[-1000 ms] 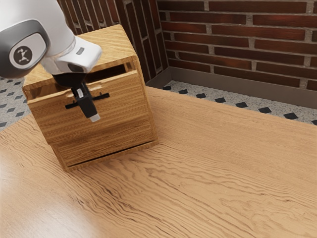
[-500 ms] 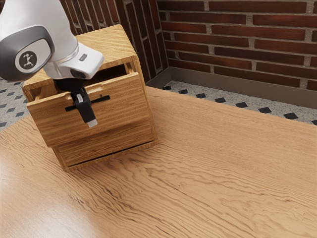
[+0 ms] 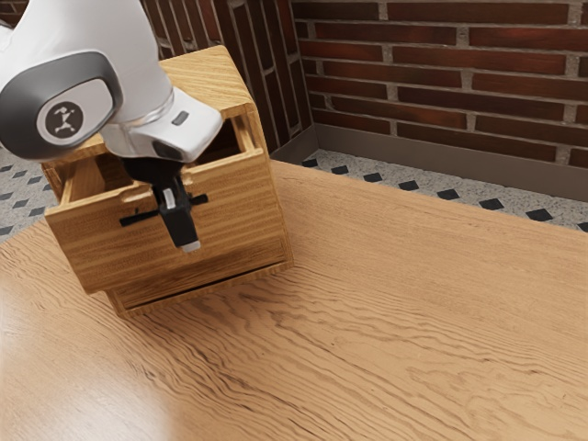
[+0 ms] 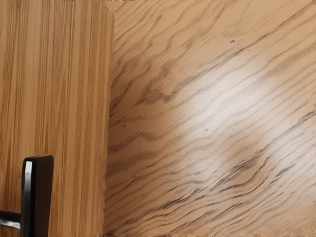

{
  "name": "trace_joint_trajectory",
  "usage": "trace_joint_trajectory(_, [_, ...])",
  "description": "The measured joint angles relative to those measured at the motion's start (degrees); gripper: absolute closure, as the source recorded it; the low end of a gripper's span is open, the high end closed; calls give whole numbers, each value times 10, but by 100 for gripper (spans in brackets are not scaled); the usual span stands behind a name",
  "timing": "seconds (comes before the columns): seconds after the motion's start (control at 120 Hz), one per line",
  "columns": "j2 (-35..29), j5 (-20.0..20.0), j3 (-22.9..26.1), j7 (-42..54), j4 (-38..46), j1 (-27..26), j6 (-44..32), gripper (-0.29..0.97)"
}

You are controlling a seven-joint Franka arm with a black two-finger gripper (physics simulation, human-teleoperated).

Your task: Pull the drawer handle with one arm to open the drawer

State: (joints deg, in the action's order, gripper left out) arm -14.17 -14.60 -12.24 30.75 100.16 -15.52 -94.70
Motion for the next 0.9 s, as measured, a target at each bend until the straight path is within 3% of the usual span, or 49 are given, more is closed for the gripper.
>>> trace_joint_trajectory(0.1, [-23, 0, 25, -2, 6, 2, 16, 34])
trace_joint_trajectory(0.242, [-67, 0, 47, -7, -34, -5, 36, 14])
trace_joint_trajectory(0.358, [-54, 18, 63, -10, -121, -8, 83, 7])
trace_joint_trajectory(0.542, [-35, 44, 125, -16, -143, -10, 128, 2])
trace_joint_trajectory(0.7, [-34, 51, 106, -92, -155, -6, 166, 1])
trace_joint_trajectory(0.85, [-31, 55, 95, -177, -157, 21, 184, 0])
trace_joint_trajectory(0.9, [-31, 58, 113, -203, -157, 53, 187, 0])
